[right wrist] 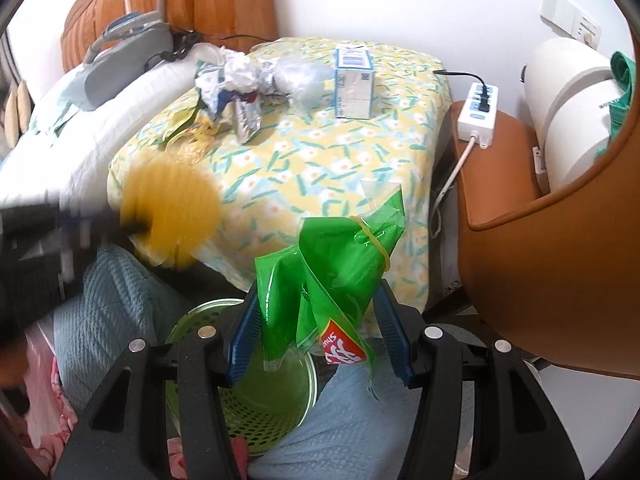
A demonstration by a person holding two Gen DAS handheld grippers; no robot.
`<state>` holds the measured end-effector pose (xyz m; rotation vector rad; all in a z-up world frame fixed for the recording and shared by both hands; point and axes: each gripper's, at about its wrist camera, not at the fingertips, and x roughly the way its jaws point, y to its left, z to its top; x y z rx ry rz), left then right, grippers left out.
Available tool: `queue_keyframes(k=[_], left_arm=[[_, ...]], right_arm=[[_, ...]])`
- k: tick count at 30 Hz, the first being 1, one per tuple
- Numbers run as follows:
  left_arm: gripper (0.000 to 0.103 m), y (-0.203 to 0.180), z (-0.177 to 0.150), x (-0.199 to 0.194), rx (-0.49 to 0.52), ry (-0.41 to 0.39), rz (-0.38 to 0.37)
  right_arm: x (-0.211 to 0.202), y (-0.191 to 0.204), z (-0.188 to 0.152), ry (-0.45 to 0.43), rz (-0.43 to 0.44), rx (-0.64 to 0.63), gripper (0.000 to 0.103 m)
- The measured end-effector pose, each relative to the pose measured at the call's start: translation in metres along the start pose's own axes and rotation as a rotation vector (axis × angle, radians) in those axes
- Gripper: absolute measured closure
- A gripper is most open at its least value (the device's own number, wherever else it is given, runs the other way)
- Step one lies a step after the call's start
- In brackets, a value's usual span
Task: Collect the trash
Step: 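Grasp the yellow mesh net with the left gripper and drop it into the green basket, then lower the green chip bag into the basket and open the right gripper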
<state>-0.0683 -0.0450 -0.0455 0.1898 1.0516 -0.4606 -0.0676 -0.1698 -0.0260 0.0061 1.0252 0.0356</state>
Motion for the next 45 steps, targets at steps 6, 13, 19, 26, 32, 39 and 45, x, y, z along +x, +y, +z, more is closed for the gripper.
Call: queue_keyframes(k=[6,13,19,26,32,39,45], left_arm=[[0.087,0.005,-0.056,0.026,-0.036,0.132,-0.069],[0.080,0.002,-0.070,0.039,-0.045,0.169,-0.098],[0.032,0.002,-0.074,0.029,-0.031,0.128,-0.080],[0.016,0.016,-0.068,0.008,-0.043,0.074,-0.017],[0.009,0.052,-0.066,-0.022,-0.103,-0.032,0.080],[0.008,0.078,-0.067,-0.028,-0.149,-0.052,0.146],[0.008,0.084,-0.074,-0.022,-0.170,-0.034,0.143]], right_arm=[[0.004,0.016,-0.004,0.013,0.013,-0.031,0.048],[0.005,0.030,-0.007,0.024,0.022,-0.063,0.048],[0.006,0.034,-0.009,0.033,0.022,-0.072,0.048],[0.009,0.043,-0.013,0.054,0.045,-0.097,0.047],[0.025,0.062,-0.035,0.146,0.134,-0.152,0.047],[0.074,0.093,-0.067,0.306,0.214,-0.193,0.047],[0.110,0.106,-0.084,0.398,0.139,-0.215,0.018]])
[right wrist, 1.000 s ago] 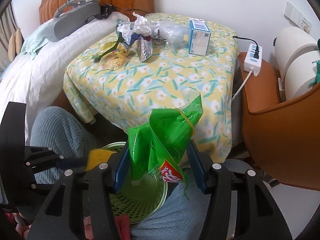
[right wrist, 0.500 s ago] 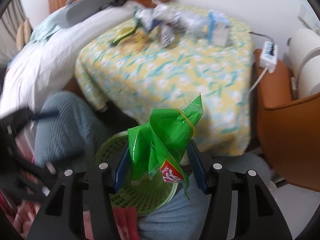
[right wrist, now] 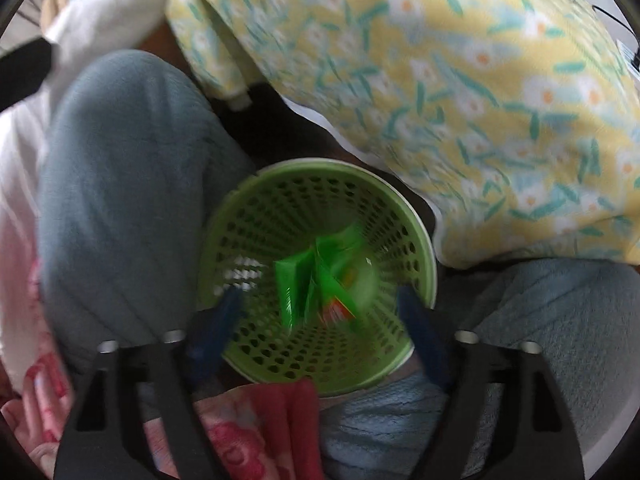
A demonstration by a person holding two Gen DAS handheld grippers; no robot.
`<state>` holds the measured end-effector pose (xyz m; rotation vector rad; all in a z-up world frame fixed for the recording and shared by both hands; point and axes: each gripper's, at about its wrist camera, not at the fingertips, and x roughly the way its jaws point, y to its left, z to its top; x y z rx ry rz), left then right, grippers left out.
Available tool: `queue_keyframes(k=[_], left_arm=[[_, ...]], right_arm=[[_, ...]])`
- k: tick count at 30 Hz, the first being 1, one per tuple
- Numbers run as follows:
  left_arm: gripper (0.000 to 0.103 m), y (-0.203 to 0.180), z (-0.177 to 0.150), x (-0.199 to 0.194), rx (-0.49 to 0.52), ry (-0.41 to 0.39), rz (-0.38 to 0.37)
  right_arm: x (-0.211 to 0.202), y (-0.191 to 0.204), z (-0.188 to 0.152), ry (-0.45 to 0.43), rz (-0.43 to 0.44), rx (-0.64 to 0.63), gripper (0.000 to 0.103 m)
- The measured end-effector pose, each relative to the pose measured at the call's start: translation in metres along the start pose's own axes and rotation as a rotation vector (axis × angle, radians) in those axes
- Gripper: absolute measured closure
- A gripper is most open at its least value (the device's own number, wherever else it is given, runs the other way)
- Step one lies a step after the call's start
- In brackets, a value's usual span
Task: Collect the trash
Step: 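Lower the green chip bag into the basket and open the right gripper, then grasp the clear plastic bag with the right gripper while the left gripper grasps crumpled paper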
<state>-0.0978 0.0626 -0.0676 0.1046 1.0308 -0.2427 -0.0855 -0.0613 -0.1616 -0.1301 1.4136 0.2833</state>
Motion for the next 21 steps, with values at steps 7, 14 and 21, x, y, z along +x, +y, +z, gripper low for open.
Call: queue_keyframes(k=[7,14,21], left_arm=[[0.008,0.004,0.000,0.002,-0.027,-0.002,-0.006],[0.008,0.002,0.006,-0.002,-0.031,-0.022,-0.009],[0.008,0.007,0.020,-0.003,-0.058,-0.040,-0.025]], right_arm=[[-0.021,-0.007,0.003,-0.074,-0.052,0.017,0.010],[-0.061,-0.010,0.015,-0.176,-0.088,0.011,0.006],[-0.089,-0.020,0.033,-0.269,-0.107,0.017,0.006]])
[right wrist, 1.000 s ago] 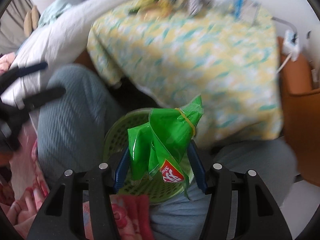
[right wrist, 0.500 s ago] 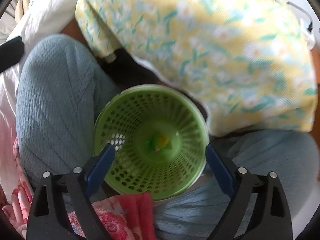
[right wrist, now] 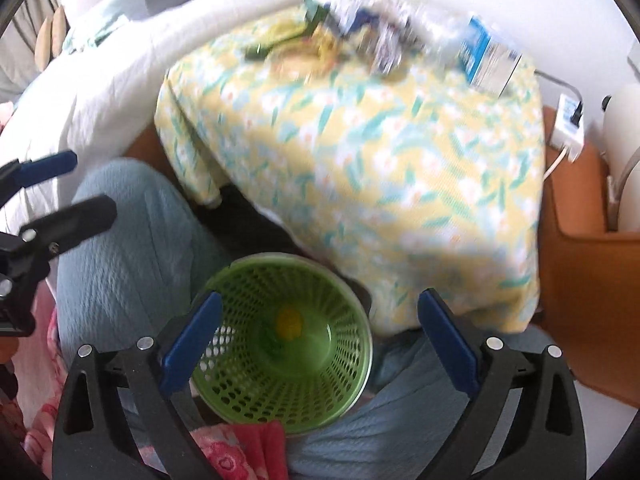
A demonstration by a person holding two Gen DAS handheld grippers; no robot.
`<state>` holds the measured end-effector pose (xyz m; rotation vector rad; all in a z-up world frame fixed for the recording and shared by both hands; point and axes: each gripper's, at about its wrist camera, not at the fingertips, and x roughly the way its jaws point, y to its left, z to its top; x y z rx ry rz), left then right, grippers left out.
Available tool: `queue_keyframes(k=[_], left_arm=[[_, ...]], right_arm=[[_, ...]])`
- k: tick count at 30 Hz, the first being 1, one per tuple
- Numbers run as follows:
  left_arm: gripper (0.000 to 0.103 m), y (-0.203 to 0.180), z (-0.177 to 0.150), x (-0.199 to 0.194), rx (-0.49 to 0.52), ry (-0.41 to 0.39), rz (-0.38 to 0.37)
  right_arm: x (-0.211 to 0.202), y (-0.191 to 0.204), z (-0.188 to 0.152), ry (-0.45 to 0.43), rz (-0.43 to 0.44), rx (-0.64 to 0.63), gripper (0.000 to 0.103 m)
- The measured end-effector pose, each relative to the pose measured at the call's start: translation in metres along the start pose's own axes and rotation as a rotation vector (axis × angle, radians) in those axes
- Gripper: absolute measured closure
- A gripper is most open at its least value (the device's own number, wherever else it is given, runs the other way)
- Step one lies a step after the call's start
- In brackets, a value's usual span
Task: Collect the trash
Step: 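Grasp the clear plastic bag with the right gripper while the left gripper grasps crumpled paper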
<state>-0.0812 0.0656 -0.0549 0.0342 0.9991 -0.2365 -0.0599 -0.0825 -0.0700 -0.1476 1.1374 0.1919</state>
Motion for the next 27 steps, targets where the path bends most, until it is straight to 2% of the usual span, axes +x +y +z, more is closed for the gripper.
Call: queue_keyframes(k=[7,13,15,22,27], left_arm=[[0.008,0.004,0.042,0.006,-0.006,-0.071,0.017],[0.008,0.002,0.079,0.019,-0.033,-0.105,0.004],[0.008,-0.002,0.090,0.023,-0.023,-0.120,0.005],[0.008,-0.014,0.114,0.040,-0.016,-0.148,-0.005],[0.008,-0.016,0.122,0.046,-0.014,-0.157,-0.016]], right_arm=[[-0.014,-0.030,0.050,-0.129,-0.037,0.043,0.006],[-0.018,-0.081,0.107,-0.242,-0.042,0.177,0.006],[-0.018,-0.094,0.120,-0.253,-0.039,0.212,0.006],[0.011,-0.124,0.161,-0.220,0.103,0.362,0.031],[0.036,-0.123,0.171,-0.189,0.123,0.435,0.037]])
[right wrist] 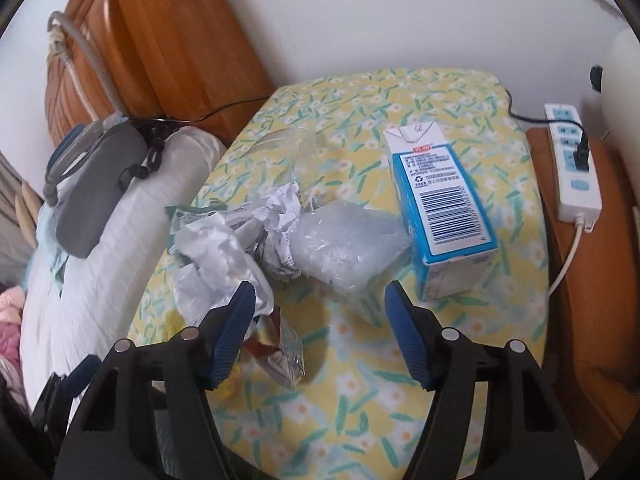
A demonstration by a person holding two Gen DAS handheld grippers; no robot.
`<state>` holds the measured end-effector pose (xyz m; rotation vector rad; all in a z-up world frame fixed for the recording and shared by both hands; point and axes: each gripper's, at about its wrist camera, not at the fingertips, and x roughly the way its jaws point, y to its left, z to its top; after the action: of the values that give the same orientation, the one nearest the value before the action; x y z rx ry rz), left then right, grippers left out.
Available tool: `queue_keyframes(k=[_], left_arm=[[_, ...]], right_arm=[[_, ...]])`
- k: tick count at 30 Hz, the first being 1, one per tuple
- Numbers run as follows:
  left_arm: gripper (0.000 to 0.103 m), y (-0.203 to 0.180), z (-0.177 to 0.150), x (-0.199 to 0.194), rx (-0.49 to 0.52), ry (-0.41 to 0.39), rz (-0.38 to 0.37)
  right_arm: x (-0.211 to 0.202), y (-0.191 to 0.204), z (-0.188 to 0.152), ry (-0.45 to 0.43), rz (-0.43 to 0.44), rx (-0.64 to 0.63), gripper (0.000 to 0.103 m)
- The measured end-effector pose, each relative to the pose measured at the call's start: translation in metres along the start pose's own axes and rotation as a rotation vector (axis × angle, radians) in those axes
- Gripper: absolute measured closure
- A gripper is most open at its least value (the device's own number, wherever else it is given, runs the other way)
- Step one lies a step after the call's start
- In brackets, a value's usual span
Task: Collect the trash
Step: 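Grasp the clear plastic bag with the right gripper while the left gripper grasps crumpled paper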
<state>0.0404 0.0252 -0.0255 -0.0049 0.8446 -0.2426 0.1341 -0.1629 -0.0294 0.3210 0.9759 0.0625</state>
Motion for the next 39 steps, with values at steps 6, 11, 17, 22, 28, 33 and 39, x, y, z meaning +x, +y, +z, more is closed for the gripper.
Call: queue_keyframes(k=[6,11,17,22,28,33,39], left_arm=[[0.008,0.001,0.004,0.009,0.011,-0.005,0.012],[0.008,0.003,0.007,0.013,0.009,-0.009,0.011],[0.008,0.003,0.012,0.019,-0.005,-0.008,0.000],[0.008,-0.008,0.019,0.025,-0.020,-0.002,-0.040],[0.008,-0.024,0.039,0.046,-0.094,0.044,-0.095],[0.009,-0.036,0.056,0.072,-0.161,0.099,-0.090],[0.020,-0.047,0.060,0.095,-0.148,0.135,-0.046]], right_arm=[[0.023,-0.007,0.007,0.006,-0.035,0.100,0.037],[0.031,-0.017,0.011,-0.001,0.018,0.163,0.054],[0.016,-0.019,0.012,-0.033,0.047,0.154,0.067],[-0.005,-0.012,0.009,-0.066,0.064,0.105,0.069],[-0.039,-0.009,0.000,-0.131,0.007,0.025,0.069],[-0.060,-0.026,-0.008,-0.170,-0.044,0.023,0.068],[-0.063,-0.040,-0.012,-0.168,-0.048,0.021,0.068]])
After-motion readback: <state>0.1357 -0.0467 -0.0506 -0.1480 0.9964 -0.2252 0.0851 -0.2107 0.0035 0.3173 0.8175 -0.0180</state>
